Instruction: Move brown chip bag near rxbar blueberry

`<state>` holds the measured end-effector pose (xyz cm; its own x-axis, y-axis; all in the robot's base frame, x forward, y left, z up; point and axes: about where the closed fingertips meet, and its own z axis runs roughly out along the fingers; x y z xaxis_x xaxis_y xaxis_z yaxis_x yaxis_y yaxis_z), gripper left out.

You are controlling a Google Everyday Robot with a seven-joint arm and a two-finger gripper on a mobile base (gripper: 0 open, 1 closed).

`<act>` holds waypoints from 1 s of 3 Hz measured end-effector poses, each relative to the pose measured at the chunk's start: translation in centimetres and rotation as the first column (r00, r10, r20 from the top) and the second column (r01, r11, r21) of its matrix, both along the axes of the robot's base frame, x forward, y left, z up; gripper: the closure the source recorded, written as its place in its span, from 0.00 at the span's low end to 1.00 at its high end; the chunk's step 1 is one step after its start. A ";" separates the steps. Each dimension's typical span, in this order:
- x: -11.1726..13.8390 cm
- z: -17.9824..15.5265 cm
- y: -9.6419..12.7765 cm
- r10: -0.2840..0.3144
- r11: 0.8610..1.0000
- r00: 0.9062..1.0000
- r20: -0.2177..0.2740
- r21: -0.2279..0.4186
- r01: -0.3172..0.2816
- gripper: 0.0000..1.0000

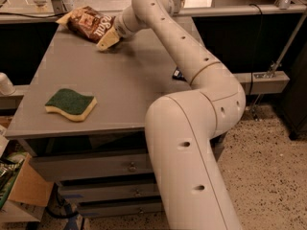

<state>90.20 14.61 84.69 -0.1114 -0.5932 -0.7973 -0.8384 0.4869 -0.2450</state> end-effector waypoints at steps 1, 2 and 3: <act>0.0 -0.3 0.5 0.010 1.000 1.000 -0.012 -0.003 -0.010 0.42; 0.0 0.0 0.2 0.014 1.000 1.000 -0.012 -0.010 -0.014 0.64; -0.2 1.4 -0.5 0.021 1.000 1.000 0.004 -0.006 -0.021 0.87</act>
Offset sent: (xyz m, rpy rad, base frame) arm 0.0071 -0.0085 0.0147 -0.0164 0.0022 0.0118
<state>89.97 14.09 86.10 -0.0956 -0.6001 -0.7942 -0.8474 0.4676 -0.2513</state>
